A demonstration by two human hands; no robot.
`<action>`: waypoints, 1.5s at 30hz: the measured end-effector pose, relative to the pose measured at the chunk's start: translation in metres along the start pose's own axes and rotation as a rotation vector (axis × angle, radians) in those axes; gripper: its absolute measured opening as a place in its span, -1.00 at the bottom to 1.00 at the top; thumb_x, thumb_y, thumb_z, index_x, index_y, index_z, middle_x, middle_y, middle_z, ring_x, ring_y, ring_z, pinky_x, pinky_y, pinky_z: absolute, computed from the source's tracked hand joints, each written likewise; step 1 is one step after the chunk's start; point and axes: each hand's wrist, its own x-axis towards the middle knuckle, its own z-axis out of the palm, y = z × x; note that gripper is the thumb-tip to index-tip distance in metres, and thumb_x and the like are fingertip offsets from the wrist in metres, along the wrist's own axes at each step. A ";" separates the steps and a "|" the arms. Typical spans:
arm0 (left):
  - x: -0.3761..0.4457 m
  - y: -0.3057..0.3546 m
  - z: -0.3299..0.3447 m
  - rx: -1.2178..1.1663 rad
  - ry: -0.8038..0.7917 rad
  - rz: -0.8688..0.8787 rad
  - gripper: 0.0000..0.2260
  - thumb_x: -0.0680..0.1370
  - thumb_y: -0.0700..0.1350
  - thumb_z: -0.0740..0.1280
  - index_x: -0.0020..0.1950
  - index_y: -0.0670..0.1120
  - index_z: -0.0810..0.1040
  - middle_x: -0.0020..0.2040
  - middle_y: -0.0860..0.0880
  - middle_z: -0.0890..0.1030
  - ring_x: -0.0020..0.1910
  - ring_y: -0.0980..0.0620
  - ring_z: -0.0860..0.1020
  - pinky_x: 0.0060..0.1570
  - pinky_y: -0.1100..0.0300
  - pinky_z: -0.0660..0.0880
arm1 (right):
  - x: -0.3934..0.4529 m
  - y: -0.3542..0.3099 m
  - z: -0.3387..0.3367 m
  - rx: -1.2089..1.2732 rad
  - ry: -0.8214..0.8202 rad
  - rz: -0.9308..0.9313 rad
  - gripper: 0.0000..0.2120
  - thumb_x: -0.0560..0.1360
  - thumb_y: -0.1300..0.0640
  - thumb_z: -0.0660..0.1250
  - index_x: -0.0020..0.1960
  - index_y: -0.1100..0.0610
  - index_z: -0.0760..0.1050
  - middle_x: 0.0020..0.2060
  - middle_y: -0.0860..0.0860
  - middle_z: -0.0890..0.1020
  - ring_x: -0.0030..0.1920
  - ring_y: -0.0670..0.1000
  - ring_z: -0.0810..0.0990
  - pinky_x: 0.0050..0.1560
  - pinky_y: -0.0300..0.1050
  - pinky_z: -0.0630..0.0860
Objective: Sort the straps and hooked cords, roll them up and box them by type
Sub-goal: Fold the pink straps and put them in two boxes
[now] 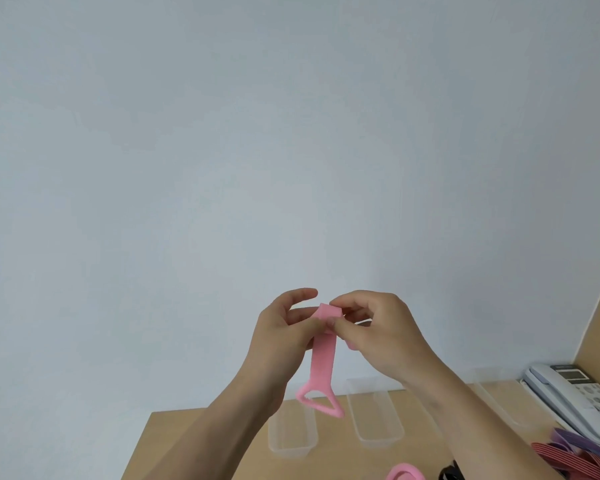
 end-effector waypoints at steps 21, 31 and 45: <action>-0.003 -0.002 -0.002 -0.106 0.050 -0.294 -0.70 0.50 0.02 0.51 -0.02 -0.24 0.75 -0.06 -0.24 0.74 0.00 -0.26 0.71 0.16 -0.12 0.62 | -0.001 0.016 0.012 -0.054 0.271 -0.308 -0.77 0.44 0.33 0.48 -0.02 0.04 0.67 -0.13 -0.18 0.68 -0.05 -0.08 0.67 -0.02 -0.13 0.62; -0.004 -0.008 -0.003 -0.127 0.082 -0.203 -0.71 0.59 -0.04 0.42 0.01 -0.29 0.71 -0.04 -0.26 0.73 -0.17 -0.10 0.69 0.01 0.01 0.61 | -0.002 0.016 0.016 -0.075 0.290 -0.422 -0.76 0.41 0.41 0.49 -0.04 0.11 0.65 -0.12 -0.13 0.66 -0.05 -0.01 0.66 -0.04 -0.04 0.62; -0.007 -0.004 0.005 -0.151 -0.007 -0.178 -0.70 0.51 0.07 0.47 0.00 -0.16 0.76 0.01 -0.20 0.74 0.04 -0.20 0.71 0.20 -0.04 0.60 | -0.009 0.024 0.006 -0.290 0.320 -0.569 -0.91 0.40 0.28 0.46 -0.12 0.15 0.68 -0.08 -0.07 0.66 -0.18 -0.02 0.61 -0.16 -0.18 0.54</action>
